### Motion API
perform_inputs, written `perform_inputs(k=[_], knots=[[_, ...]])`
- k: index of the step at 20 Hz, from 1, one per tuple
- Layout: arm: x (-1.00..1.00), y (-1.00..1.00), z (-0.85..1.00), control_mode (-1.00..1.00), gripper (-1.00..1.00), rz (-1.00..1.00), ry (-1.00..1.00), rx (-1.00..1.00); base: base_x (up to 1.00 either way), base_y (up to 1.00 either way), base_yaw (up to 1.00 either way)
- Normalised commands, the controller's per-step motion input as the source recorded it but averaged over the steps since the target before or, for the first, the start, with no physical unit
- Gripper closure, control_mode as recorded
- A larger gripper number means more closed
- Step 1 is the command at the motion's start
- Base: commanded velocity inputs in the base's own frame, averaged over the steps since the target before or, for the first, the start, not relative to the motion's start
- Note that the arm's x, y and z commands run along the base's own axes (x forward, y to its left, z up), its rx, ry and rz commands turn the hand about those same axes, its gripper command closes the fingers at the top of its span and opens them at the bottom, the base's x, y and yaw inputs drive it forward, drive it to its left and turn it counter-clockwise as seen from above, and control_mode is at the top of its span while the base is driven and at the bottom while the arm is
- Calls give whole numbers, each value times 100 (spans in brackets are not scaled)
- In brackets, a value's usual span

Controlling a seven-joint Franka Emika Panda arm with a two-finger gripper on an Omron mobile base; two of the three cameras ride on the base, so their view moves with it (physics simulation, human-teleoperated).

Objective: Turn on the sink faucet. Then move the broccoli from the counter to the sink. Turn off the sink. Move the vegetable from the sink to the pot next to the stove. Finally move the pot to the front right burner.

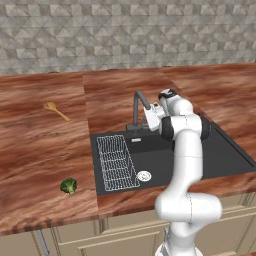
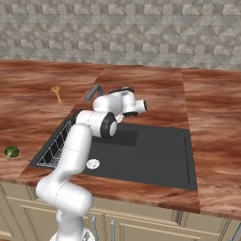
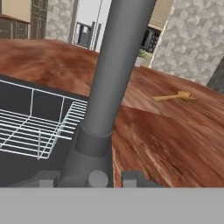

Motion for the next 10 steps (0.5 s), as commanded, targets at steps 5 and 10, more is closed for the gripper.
perform_inputs(k=[5,10], knots=[[0,0,-5,-100,100,-15,0,6,0,0,0],[0,5,-2,-100,100,-21,0,3,0,0,0]])
